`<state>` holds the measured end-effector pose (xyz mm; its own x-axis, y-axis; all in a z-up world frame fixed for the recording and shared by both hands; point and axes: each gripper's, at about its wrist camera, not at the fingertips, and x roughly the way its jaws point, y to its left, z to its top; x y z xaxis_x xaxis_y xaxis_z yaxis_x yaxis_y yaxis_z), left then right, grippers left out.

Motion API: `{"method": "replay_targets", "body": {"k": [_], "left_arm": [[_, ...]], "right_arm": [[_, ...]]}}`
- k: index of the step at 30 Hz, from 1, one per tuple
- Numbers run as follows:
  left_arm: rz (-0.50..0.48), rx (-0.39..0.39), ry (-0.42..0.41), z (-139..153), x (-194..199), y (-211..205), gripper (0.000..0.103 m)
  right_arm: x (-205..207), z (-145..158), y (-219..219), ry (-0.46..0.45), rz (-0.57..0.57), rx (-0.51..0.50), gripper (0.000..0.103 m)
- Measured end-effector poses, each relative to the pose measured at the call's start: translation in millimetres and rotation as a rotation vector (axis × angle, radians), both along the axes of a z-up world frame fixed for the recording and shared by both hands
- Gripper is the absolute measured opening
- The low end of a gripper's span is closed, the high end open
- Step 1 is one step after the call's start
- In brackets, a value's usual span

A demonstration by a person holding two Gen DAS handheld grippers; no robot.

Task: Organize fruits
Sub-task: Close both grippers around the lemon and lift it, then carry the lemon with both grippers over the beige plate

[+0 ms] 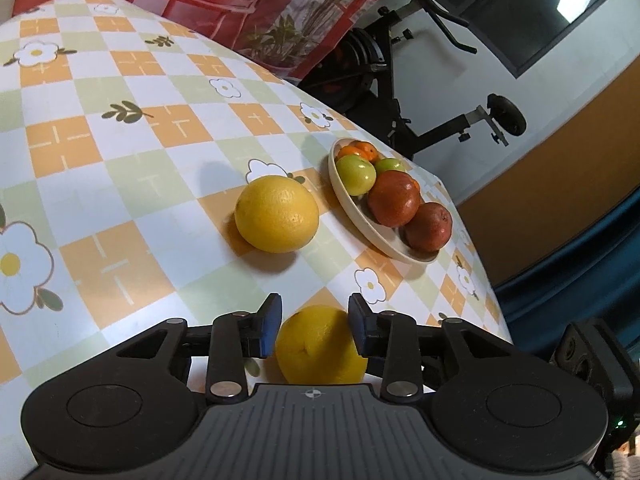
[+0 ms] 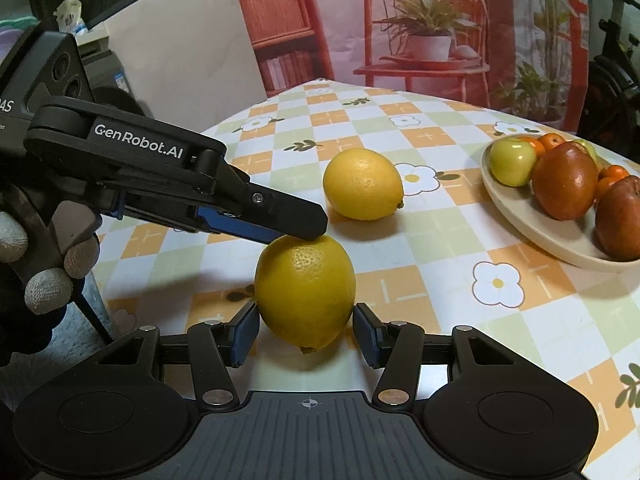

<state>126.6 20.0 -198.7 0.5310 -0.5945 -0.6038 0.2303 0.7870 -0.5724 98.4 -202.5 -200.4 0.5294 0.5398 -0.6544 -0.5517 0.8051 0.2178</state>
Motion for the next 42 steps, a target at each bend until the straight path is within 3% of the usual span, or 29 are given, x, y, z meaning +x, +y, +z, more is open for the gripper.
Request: {"method": "replay_targets", "body": {"k": [6, 12, 20, 28, 35, 42], "left_arm": [[0.014, -0.055, 0.026, -4.7, -1.5, 2.0, 0.038], [0.012, -0.054, 0.016, -3.9, -4.5, 1.3, 0.038], [-0.008, -0.011, -0.029, -0.7, -9.5, -4.4, 0.039], [-0.030, -0.019, -0.053, 14.1, 0.5, -12.2, 0.039], [-0.093, 0.033, -0.111, 40.9, 16.9, -44.4, 0.039], [-0.138, 0.070, -0.128, 50.6, 39.4, -72.8, 0.039]], "right_arm": [[-2.6, -1.8, -1.0, -0.008, -0.011, 0.009, 0.048], [-3.4, -2.2, -1.0, -0.011, -0.016, 0.013, 0.048], [-4.0, -1.5, -3.0, -0.005, -0.029, 0.023, 0.048], [-3.0, 11.2, -13.0, -0.050, -0.050, 0.038, 0.048], [8.5, 29.3, -40.7, -0.089, -0.103, 0.075, 0.048], [31.5, 37.3, -62.9, -0.108, -0.105, 0.047, 0.048]]}}
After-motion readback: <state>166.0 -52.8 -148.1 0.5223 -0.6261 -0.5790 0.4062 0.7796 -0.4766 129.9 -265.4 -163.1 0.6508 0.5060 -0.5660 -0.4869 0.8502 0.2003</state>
